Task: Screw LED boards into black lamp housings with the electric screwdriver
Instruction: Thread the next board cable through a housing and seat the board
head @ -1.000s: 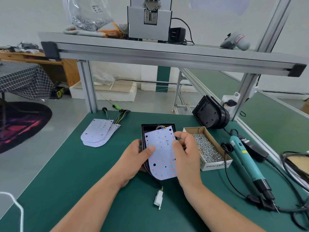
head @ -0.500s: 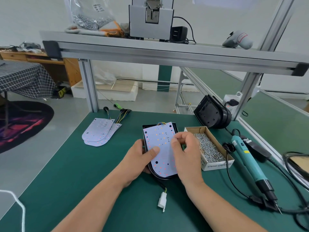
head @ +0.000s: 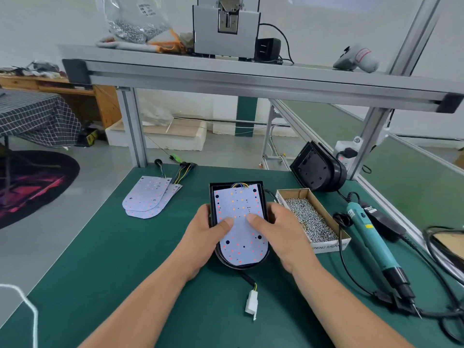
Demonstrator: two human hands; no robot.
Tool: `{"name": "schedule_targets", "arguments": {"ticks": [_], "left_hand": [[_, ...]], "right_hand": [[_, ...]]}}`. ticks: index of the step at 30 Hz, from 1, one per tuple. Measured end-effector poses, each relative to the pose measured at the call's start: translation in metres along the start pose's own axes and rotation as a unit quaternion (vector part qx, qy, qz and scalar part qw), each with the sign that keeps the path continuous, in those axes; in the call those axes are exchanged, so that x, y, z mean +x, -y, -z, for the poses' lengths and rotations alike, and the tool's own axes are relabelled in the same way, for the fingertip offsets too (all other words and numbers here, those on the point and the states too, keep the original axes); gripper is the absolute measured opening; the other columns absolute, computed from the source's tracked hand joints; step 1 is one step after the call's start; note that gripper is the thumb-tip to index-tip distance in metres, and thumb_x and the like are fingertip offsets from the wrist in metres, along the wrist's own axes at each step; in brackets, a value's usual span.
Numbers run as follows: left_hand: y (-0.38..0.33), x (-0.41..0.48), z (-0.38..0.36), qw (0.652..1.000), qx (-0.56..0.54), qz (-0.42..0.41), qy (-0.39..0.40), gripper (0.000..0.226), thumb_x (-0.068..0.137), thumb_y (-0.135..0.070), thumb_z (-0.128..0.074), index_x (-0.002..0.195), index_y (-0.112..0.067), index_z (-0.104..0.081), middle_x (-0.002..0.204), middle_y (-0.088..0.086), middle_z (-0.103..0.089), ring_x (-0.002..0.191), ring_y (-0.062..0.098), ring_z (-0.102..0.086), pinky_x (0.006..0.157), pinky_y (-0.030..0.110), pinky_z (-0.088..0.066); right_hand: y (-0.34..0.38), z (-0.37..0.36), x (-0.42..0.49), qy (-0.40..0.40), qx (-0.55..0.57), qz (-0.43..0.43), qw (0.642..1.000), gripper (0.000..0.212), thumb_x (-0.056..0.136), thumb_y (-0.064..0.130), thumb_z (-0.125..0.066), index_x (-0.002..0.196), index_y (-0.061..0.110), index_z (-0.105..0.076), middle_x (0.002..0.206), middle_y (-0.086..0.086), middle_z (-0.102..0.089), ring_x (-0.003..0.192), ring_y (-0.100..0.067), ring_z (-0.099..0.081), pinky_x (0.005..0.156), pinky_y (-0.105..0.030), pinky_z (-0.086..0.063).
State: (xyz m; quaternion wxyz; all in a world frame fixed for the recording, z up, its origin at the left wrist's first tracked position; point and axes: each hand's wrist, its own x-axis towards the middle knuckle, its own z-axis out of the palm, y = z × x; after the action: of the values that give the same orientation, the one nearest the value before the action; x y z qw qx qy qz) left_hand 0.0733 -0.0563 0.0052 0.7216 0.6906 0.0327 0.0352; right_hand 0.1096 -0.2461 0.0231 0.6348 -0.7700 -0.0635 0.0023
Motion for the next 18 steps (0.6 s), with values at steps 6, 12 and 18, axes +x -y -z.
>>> {"name": "schedule_targets", "arguments": {"ticks": [6, 12, 18], "left_hand": [[-0.0003, -0.0003, 0.0002, 1.000, 0.014, -0.004, -0.016, 0.043, 0.085, -0.038, -0.071, 0.124, -0.021, -0.062, 0.118, -0.007, -0.078, 0.110, 0.018, -0.075, 0.102, 0.050, -0.058], [0.0001, 0.0015, 0.0005, 1.000, 0.008, 0.001, -0.009, 0.042, 0.085, -0.035, -0.074, 0.122, -0.019, -0.061, 0.115, -0.003, -0.079, 0.107, 0.023, -0.076, 0.100, 0.057, -0.058], [-0.0011, 0.0014, -0.0016, 0.999, -0.007, 0.001, 0.033, 0.044, 0.088, -0.027, -0.074, 0.129, -0.017, -0.060, 0.123, 0.003, -0.077, 0.113, 0.028, -0.075, 0.103, 0.056, -0.057]], "right_hand": [[-0.0017, -0.0072, 0.0030, -0.003, -0.042, 0.008, 0.999, 0.018, 0.093, 0.023, -0.078, 0.106, 0.022, -0.067, 0.104, 0.006, -0.076, 0.096, -0.013, -0.073, 0.086, -0.042, -0.060], [-0.0039, -0.0044, 0.0020, 0.022, 0.017, 0.003, 1.000, 0.024, 0.092, 0.029, -0.078, 0.111, 0.018, -0.069, 0.108, 0.002, -0.078, 0.101, -0.019, -0.076, 0.095, -0.053, -0.059], [0.0029, -0.0102, 0.0011, -0.012, 0.099, 0.022, 0.995, 0.030, 0.089, 0.037, -0.069, 0.110, 0.016, -0.075, 0.109, -0.008, -0.079, 0.106, -0.037, -0.074, 0.095, -0.061, -0.058]]}}
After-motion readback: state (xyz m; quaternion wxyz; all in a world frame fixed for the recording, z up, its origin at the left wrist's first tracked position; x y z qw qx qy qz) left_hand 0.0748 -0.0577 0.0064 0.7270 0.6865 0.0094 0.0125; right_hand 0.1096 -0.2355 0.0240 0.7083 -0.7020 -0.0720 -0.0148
